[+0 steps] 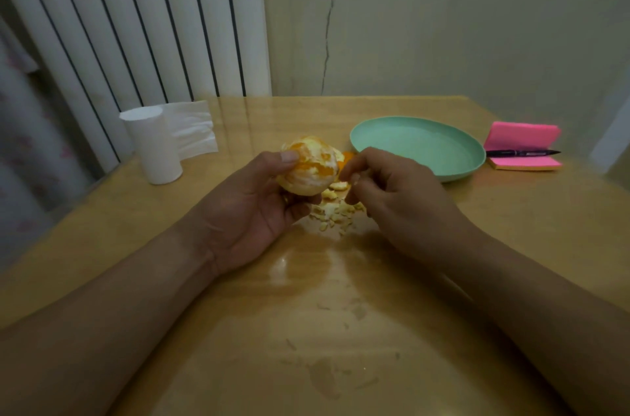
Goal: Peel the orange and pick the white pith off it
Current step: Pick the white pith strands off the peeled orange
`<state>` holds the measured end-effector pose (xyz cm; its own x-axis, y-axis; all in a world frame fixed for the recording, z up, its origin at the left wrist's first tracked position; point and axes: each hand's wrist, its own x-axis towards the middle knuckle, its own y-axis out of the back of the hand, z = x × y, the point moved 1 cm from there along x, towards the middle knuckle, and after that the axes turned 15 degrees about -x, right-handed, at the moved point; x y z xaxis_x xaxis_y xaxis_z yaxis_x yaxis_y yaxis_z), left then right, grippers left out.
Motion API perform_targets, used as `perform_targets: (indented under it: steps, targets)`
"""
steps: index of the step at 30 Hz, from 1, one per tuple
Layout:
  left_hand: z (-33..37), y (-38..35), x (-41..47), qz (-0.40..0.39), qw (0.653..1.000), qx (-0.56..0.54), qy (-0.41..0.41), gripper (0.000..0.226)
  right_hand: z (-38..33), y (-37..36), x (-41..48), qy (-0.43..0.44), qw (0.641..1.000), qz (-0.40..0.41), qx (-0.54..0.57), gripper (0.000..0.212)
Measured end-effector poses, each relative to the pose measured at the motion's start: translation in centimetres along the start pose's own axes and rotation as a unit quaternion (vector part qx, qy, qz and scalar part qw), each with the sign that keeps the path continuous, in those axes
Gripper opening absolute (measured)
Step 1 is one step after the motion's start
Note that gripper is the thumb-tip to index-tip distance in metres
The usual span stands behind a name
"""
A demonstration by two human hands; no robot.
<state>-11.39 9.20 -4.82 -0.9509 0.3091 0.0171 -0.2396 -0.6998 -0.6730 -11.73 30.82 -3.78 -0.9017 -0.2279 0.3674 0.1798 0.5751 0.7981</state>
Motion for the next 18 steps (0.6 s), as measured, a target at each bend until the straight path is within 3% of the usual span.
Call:
perform_targets:
  steps: [3, 5, 7, 11, 18]
  targets:
    - [-0.1, -0.1, 0.1, 0.005, 1.0, 0.018, -0.005, 0.047, -0.1, 0.1, -0.1, 0.021, 0.998, 0.039, -0.033, 0.025]
    - [-0.2, 0.0, 0.1, 0.008, 1.0, 0.027, -0.011, 0.048, -0.5, 0.3, -0.2, 0.06, 0.993, 0.089, -0.038, 0.01]
    - [-0.2, 0.0, 0.1, 0.004, 0.999, 0.04, -0.017, 0.05, -1.1, 0.5, -0.4, 0.09, 0.987, 0.124, -0.041, 0.011]
    - [-0.3, 0.0, 0.2, 0.002, 0.996, 0.081, -0.027, 0.06, -1.6, 0.6, -0.8, 0.128, 0.979, 0.145, -0.067, 0.01]
    - [-0.6, -0.8, 0.1, 0.032, 0.993, 0.094, -0.059, 0.057, -1.9, 1.1, -0.6, 0.174, 0.952, 0.171, -0.183, 0.008]
